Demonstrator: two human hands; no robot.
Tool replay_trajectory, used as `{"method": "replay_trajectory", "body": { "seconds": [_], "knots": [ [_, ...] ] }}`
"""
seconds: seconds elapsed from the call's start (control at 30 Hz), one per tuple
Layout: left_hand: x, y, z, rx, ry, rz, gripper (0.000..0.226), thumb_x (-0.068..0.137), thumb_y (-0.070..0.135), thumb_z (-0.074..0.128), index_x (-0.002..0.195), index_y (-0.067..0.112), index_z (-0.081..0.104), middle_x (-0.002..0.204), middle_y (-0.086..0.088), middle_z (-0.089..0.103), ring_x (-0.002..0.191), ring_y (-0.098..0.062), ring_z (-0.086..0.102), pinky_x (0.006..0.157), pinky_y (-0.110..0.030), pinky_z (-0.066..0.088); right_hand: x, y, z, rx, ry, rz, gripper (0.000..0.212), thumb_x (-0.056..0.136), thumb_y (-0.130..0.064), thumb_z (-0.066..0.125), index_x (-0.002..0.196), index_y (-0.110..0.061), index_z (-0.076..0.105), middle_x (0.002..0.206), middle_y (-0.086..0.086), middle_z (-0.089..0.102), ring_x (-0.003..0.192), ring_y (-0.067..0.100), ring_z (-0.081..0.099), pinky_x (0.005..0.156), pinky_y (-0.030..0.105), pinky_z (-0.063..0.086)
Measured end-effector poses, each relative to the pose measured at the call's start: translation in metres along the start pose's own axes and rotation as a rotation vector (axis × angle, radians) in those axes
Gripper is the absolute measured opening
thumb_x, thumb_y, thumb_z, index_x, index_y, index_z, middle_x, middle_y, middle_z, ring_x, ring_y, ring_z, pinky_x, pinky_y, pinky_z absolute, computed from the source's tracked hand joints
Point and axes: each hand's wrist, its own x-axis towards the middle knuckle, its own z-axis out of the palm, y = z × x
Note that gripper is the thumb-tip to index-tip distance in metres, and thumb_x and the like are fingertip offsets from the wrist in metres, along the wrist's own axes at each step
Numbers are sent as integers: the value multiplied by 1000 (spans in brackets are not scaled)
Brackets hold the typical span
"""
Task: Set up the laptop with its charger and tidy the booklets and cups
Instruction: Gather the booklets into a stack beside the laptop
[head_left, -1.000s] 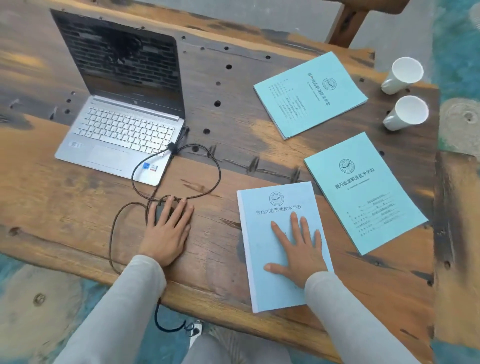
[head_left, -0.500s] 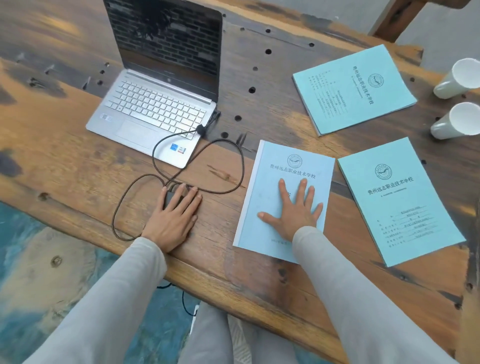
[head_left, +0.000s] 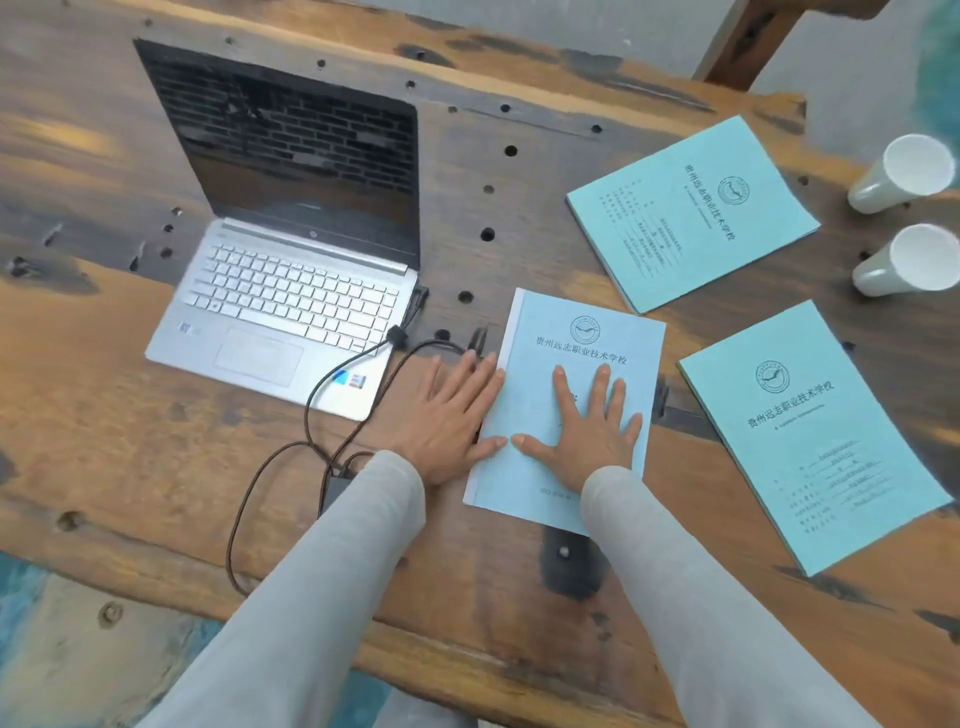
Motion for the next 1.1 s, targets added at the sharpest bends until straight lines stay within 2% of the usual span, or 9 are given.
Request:
{"method": "replay_trajectory", "body": {
  "seconds": [0.1,0.23,0.33,0.4,0.5,0.6,0.8,1.0,1.1],
  "knots": [
    [32,5,-3,18,-23,58,93,93,72,25,159,10,3,167,-7,-6,153,-28,-7,122,-51,-1,3,-10,0,-2,18,19,106,77,-89,39,153,-48,-22,161,9,-37,151,35,-27,119,64,-1],
    [55,1,-1,-5,-48,117,97,89,75,19,159,11,0,166,-6,-10,153,-24,-9,124,-42,1,5,-22,4,-39,58,48,99,88,-75,45,154,-44,-21,162,13,-33,151,39,-24,118,67,4],
    [56,-6,3,-30,-45,114,85,94,65,13,159,12,2,167,-5,-7,153,-23,-9,123,-44,6,7,-26,5,-5,63,44,100,82,-84,38,155,-46,-19,163,12,-31,151,39,-23,118,67,2],
    [53,-11,5,-52,-34,97,78,98,59,16,159,13,6,167,-7,-4,153,-30,-6,124,-45,8,8,-26,6,12,59,38,101,77,-92,29,154,-47,-19,163,10,-32,151,37,-25,117,66,1],
    [44,-20,9,-69,-29,70,78,99,61,19,158,11,13,166,-9,1,152,-39,3,123,-47,15,9,-23,10,4,67,27,103,72,-96,23,152,-49,-21,163,8,-33,151,35,-26,117,66,0],
    [33,-26,15,-47,-14,91,81,98,65,20,158,11,16,166,-11,5,152,-34,13,120,-43,24,10,-23,12,-6,63,32,103,72,-96,22,150,-49,-26,161,8,-37,150,36,-29,117,66,-2],
    [11,-29,17,-57,-6,91,80,99,65,27,159,14,13,166,-13,3,152,-31,12,120,-40,18,8,-24,8,-3,34,34,104,74,-95,27,149,-49,-29,159,7,-42,148,35,-33,118,66,-5],
    [-22,-9,30,-145,-73,32,79,101,60,30,159,12,8,166,-15,-2,153,-32,3,122,-48,18,7,-24,7,7,30,31,104,74,-94,28,150,-49,-28,158,6,-43,148,34,-35,118,64,-6],
    [-20,-4,29,-183,-38,-28,77,102,57,30,159,12,6,166,-12,-4,154,-27,-3,124,-45,11,8,-23,8,0,29,19,103,76,-94,26,150,-48,-28,158,7,-43,147,35,-35,118,64,-8]
  ]
}}
